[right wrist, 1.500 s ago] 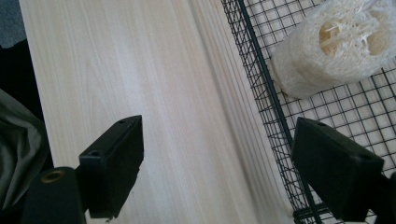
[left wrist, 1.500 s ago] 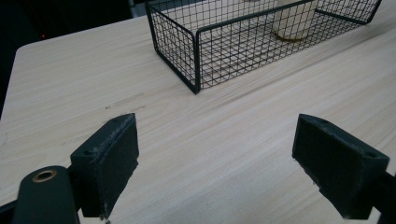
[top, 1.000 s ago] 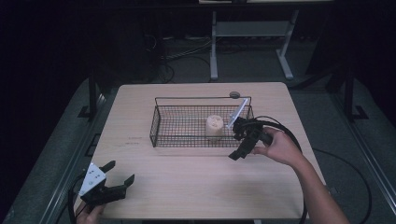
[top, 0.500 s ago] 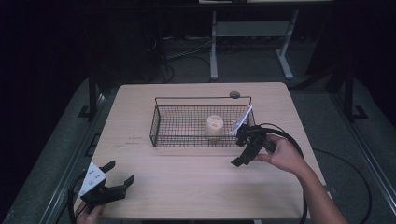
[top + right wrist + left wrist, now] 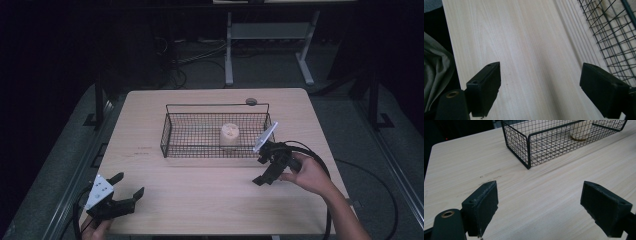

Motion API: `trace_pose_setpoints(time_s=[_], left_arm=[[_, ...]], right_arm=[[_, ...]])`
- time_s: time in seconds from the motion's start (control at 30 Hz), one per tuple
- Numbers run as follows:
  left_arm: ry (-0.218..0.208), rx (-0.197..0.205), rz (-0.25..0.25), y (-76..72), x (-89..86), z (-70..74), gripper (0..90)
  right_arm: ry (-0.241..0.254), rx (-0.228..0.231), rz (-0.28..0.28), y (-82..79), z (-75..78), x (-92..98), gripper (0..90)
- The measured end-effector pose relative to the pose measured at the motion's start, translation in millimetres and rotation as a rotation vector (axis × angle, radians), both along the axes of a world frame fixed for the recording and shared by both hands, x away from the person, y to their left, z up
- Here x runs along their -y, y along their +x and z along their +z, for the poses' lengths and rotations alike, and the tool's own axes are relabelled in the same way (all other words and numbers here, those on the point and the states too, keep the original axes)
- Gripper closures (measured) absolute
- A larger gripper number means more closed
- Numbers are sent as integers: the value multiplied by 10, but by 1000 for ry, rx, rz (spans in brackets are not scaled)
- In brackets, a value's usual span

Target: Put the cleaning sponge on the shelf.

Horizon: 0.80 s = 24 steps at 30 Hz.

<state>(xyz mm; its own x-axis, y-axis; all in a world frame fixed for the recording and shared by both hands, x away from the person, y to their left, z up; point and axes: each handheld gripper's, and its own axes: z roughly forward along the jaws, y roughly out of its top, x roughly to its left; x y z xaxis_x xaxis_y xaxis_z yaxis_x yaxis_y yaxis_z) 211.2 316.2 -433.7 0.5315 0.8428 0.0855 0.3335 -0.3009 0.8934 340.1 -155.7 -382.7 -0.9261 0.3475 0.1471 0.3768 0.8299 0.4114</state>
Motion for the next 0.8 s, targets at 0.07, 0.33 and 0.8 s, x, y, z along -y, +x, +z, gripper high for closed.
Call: trace_pose_setpoints(time_s=[0.07,0.33,0.8], left_arm=[[-1,-1,1,1,-1,-2,138],[0,-3,0,2,4,-6,138],[7,-4,-1,-3,1,-10,138]], right_arm=[[5,2,5,-28,-24,18,167],[11,3,-9,-122,-105,108,167],[41,0,-25,-278,-262,246,159]])
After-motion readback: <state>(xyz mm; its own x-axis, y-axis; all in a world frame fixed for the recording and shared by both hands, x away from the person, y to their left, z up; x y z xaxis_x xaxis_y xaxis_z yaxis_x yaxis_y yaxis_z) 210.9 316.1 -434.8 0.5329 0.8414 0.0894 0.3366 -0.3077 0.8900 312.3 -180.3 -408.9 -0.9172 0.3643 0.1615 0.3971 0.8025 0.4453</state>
